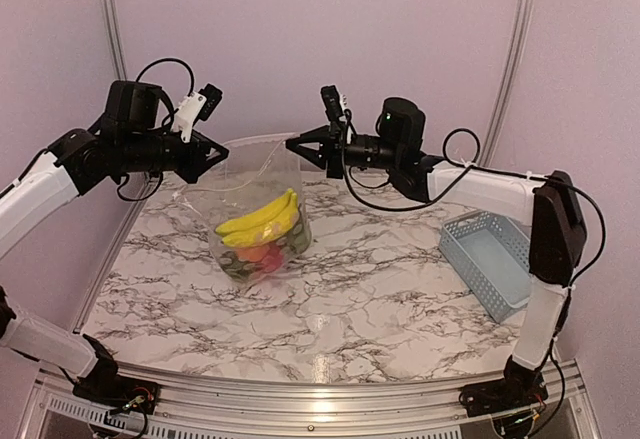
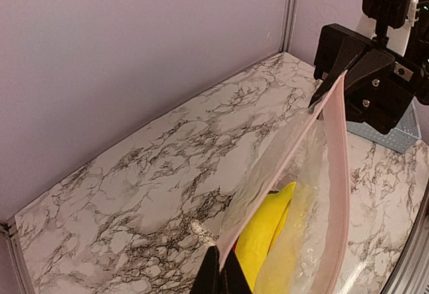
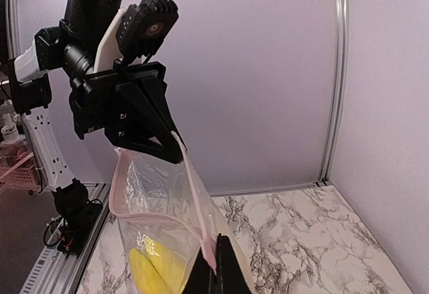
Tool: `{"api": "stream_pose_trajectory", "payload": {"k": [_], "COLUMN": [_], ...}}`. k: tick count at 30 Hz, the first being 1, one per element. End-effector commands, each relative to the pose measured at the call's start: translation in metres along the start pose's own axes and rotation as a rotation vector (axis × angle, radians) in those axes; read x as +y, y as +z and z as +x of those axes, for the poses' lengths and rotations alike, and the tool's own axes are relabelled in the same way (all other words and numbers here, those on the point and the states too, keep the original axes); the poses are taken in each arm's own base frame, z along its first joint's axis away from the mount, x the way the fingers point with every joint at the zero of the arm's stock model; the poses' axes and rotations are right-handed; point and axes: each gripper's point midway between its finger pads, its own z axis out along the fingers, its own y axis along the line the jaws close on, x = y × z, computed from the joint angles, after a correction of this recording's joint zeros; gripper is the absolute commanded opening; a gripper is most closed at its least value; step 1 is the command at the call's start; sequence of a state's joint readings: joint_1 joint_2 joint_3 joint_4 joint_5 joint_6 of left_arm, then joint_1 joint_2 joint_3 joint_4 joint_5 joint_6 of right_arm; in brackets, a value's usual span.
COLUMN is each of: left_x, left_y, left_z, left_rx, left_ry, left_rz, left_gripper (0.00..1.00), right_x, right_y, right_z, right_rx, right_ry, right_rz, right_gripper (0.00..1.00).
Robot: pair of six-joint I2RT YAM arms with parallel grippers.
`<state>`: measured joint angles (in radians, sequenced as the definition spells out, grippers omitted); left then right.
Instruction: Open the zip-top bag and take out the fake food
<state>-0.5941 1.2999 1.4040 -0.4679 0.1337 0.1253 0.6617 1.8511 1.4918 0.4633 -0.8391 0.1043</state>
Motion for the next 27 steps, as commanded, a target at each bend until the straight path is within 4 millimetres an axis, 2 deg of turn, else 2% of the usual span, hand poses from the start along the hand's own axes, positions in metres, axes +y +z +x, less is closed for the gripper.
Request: {"api": "stream_pose_trajectory", "payload": {"k": [1, 4, 7, 11, 14, 17, 19, 21, 22, 23, 26, 27], "left_x": [0.026, 0.025, 0.014, 0.003, -0.008, -0.019, -0.027, -0.036, -0.040, -0.043, -0.053, -0.054], "left_y": [-0.027, -0.036, -0.035, -0.015, 0.010, 0.035, 0.047, 0.055, 0.058, 0.062, 0.076, 0.081], "left_z": [-0.014, -0.014, -0.014, -0.007, 0.005, 0.019, 0.022, 0.023, 0.022, 0.021, 0.020, 0.020], "left_rx": [-0.068, -0.089, -0.102, -0.097, -0.070, -0.034, -0.034, -0.048, -0.059, -0.067, -0.069, -0.066], "left_ry": [-0.122, -0.120, -0.117, -0.197, -0.260, -0.289, -0.297, -0.318, -0.329, -0.343, -0.374, -0.387], "left_rz": [-0.137, -0.138, -0.077, 0.007, 0.072, 0.109, 0.136, 0.171, 0.185, 0.196, 0.206, 0.195], "left_gripper": [0.00, 0.00, 0.00, 0.00, 0.00, 0.00, 0.00, 0.00, 0.00, 0.00, 0.00, 0.00], "right_x": [0.000, 0.005, -0.001, -0.014, -0.024, -0.035, -0.043, -0.047, -0.051, -0.050, -0.058, -0.060], "right_y": [0.035, 0.061, 0.077, 0.085, 0.085, 0.074, 0.061, 0.045, 0.038, 0.029, 0.002, -0.008], "right_z": [-0.027, -0.031, -0.025, -0.001, 0.022, 0.042, 0.047, 0.041, 0.047, 0.041, 0.045, 0.048], "right_rx": [-0.074, -0.094, -0.106, -0.083, -0.046, -0.015, -0.009, -0.018, -0.006, -0.007, 0.019, 0.030], "right_ry": [-0.004, 0.002, 0.031, 0.079, 0.116, 0.165, 0.200, 0.217, 0.231, 0.228, 0.268, 0.288], "right_rz": [-0.097, -0.153, -0.175, -0.173, -0.151, -0.121, -0.086, -0.031, -0.002, 0.026, 0.119, 0.150], "right_gripper": [0.00, 0.00, 0.00, 0.00, 0.00, 0.00, 0.05, 0.16, 0.23, 0.29, 0.43, 0.52]}}
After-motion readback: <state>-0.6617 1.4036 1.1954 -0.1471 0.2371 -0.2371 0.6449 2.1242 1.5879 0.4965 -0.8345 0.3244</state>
